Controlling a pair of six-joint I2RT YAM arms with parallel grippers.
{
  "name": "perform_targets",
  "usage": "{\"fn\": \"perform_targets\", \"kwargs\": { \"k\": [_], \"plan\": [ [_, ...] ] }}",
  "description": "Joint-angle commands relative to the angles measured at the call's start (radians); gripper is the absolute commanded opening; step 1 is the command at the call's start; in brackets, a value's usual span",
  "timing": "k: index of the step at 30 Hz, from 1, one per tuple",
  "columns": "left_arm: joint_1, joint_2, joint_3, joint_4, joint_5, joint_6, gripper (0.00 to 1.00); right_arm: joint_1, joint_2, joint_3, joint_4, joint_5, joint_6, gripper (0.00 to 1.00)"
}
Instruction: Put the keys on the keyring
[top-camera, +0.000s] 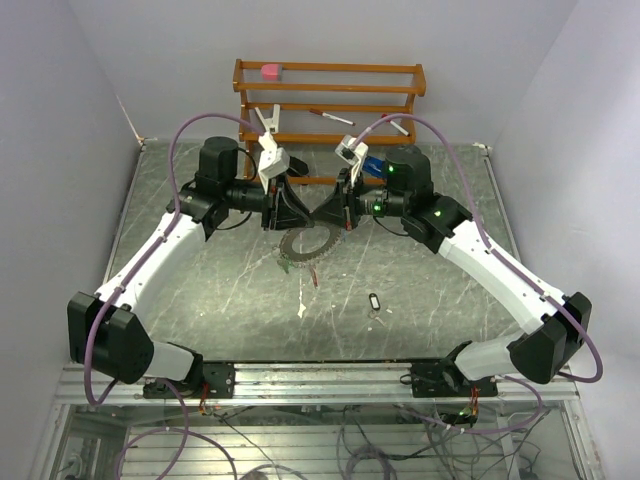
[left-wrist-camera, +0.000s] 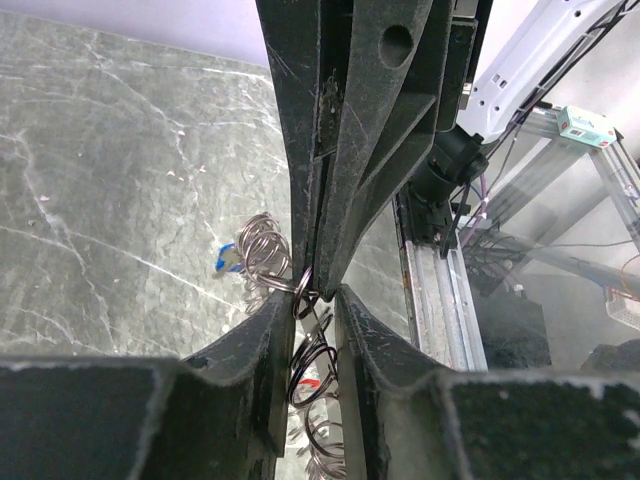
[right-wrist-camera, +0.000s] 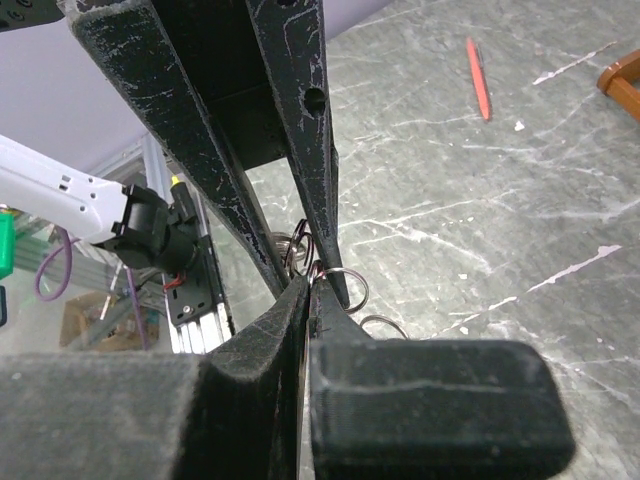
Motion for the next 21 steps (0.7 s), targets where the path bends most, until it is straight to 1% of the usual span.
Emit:
{"fn": "perform_targets", "kwargs": {
  "k": [1, 4, 11, 15, 19, 21],
  "plan": [
    [-0.018, 0.004, 0.030, -0.050, -0.004, 0.067, 0.30, 0.001, -0.045, -0.005, 0.053, -0.006, 0.004, 0.00],
    [-0.023, 0.006, 0.033, -0.070, -0.008, 0.088, 0.29, 0.001, -0.049, -0.003, 0.051, -0.002, 0.004, 0.00],
    [-0.031, 0.007, 0.061, -0.159, -0.033, 0.182, 0.17, 0.001, -0.052, 0.002, 0.051, 0.000, 0.009, 0.00],
    [-0.036, 0.006, 0.081, -0.235, -0.075, 0.253, 0.16, 0.000, -0.054, 0.003, 0.050, 0.000, 0.008, 0.00],
    [-0.041, 0.000, 0.102, -0.324, -0.101, 0.368, 0.17, 0.000, -0.054, -0.001, 0.060, -0.009, 0.014, 0.00],
    [-0.041, -0.002, 0.104, -0.337, -0.102, 0.377, 0.18, 0.001, -0.055, -0.005, 0.072, -0.011, 0.018, 0.00]
  ]
}}
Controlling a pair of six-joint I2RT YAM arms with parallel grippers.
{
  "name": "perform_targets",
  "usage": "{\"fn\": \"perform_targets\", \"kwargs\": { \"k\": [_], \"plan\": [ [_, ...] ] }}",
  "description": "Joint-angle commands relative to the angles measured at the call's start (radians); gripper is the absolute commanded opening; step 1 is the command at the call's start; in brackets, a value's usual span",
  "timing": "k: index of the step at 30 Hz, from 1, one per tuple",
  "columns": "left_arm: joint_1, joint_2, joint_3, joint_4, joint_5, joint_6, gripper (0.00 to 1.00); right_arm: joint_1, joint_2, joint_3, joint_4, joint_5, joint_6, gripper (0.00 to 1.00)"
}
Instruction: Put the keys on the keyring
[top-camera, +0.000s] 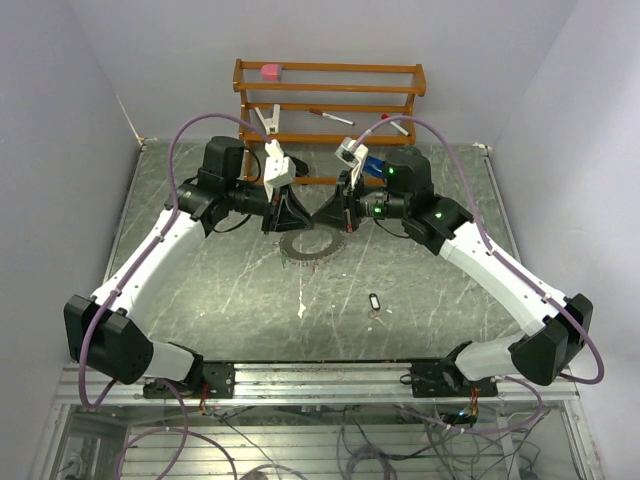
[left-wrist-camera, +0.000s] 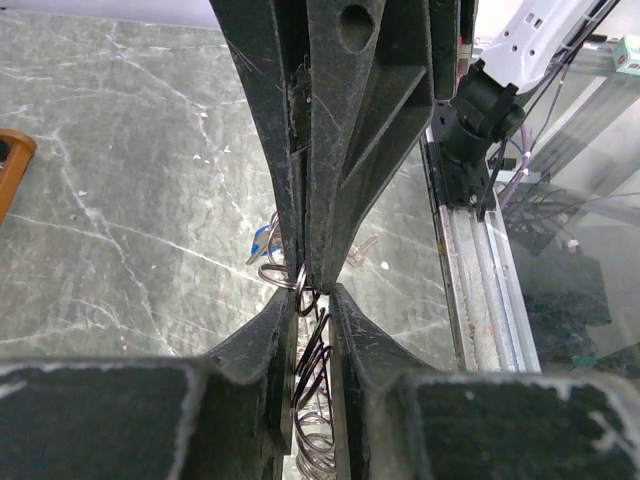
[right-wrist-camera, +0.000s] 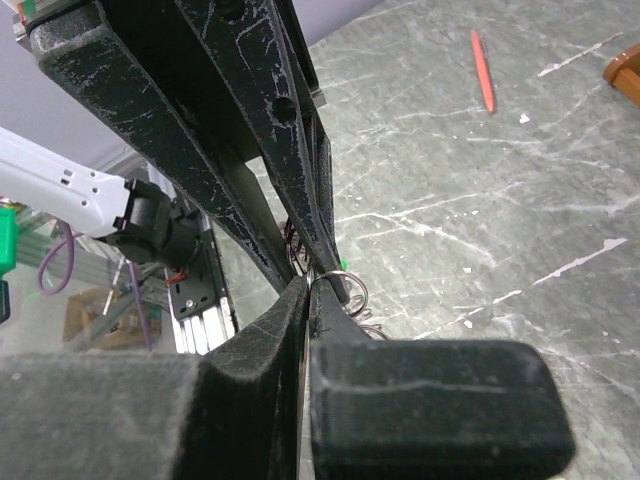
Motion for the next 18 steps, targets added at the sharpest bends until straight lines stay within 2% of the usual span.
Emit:
{"fn": "perform_targets", "kwargs": {
  "k": [1, 12, 18],
  "plan": [
    [-0.012, -0.004, 0.022, -0.102, -0.028, 0.111, 0.19, 0.000, -0.048, -0.002, 0.095, -0.015, 0.018, 0.00],
    [-0.012, 0.014, -0.017, 0.034, 0.061, -0.047, 0.23, 0.000, -0.095, -0.043, 0.157, -0.017, 0.018, 0.00],
    [-0.012, 0.030, 0.004, -0.006, 0.060, -0.033, 0.30, 0.000, -0.107, -0.038, 0.148, -0.026, -0.001, 0.00]
  ]
}}
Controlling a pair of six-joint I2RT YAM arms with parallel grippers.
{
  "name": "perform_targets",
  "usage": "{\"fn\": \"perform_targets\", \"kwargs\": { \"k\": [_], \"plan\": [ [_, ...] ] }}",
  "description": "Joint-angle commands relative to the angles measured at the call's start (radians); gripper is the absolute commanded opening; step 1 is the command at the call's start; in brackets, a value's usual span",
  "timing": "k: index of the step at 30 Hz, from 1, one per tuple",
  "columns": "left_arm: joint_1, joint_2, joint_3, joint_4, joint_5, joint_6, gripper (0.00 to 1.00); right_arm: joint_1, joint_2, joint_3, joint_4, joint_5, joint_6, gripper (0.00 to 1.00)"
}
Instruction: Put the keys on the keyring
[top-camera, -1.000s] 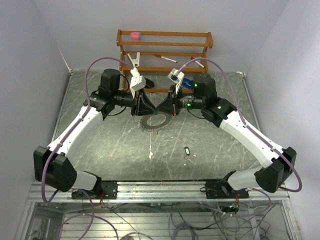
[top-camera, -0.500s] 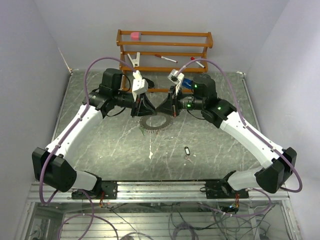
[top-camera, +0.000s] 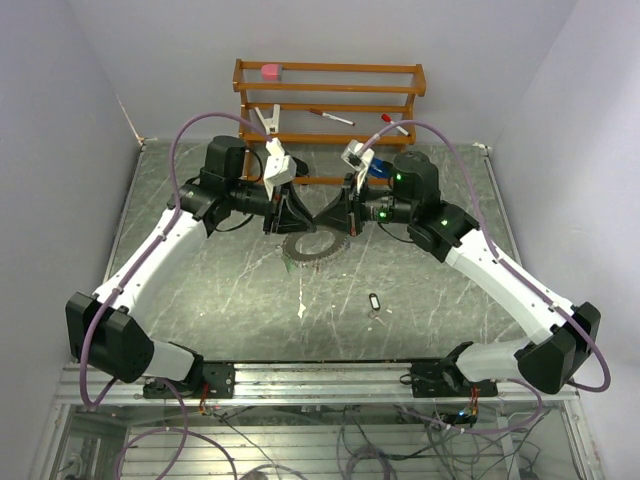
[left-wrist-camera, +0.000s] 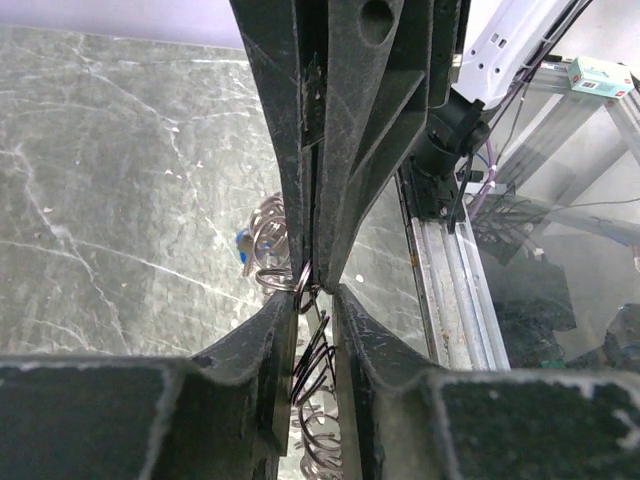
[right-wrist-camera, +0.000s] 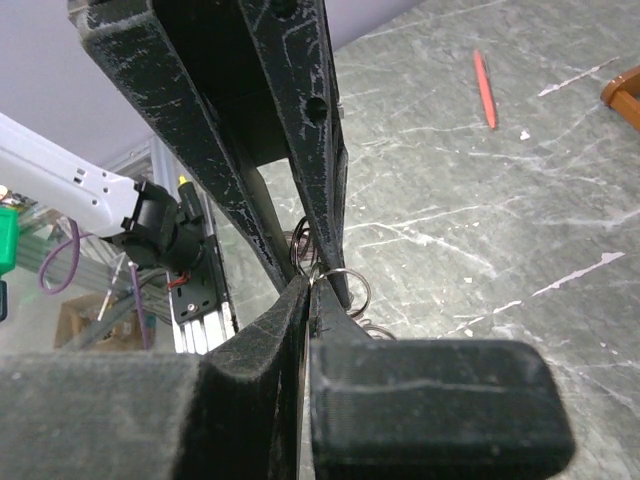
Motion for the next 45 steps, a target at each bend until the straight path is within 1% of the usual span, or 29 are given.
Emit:
{"fn": "perform_targets", "kwargs": {
  "k": [1, 4, 6, 10, 21, 29, 39, 45],
  "plan": [
    [-0.006, 0.023, 0.008, -0.040, -0.001, 0.012, 0.31, -0.002, -0.056, 0.017, 0.096, -0.021, -0.004, 0.00],
    [-0.005, 0.025, 0.013, -0.040, -0.012, 0.009, 0.35, -0.002, -0.063, 0.019, 0.097, -0.033, -0.011, 0.00],
    [-0.004, 0.033, 0.027, -0.055, -0.013, 0.014, 0.36, -0.002, -0.065, 0.025, 0.090, -0.040, -0.017, 0.00],
    [-0.004, 0.047, 0.045, -0.058, 0.015, 0.013, 0.31, -0.002, -0.067, 0.026, 0.083, -0.046, -0.020, 0.00],
    [-0.004, 0.034, 0.069, 0.019, 0.091, -0.094, 0.33, -0.002, -0.067, 0.004, 0.098, -0.046, -0.019, 0.00],
    [-0.004, 0.031, 0.043, 0.082, 0.142, -0.151, 0.30, -0.002, -0.068, 0.003, 0.093, -0.037, -0.020, 0.00],
    [-0.004, 0.031, 0.033, 0.111, 0.144, -0.177, 0.28, -0.002, -0.068, -0.003, 0.095, -0.035, -0.019, 0.00],
    [-0.004, 0.029, 0.032, 0.132, 0.131, -0.201, 0.24, -0.002, -0.066, -0.011, 0.095, -0.033, -0.019, 0.00]
  ]
}}
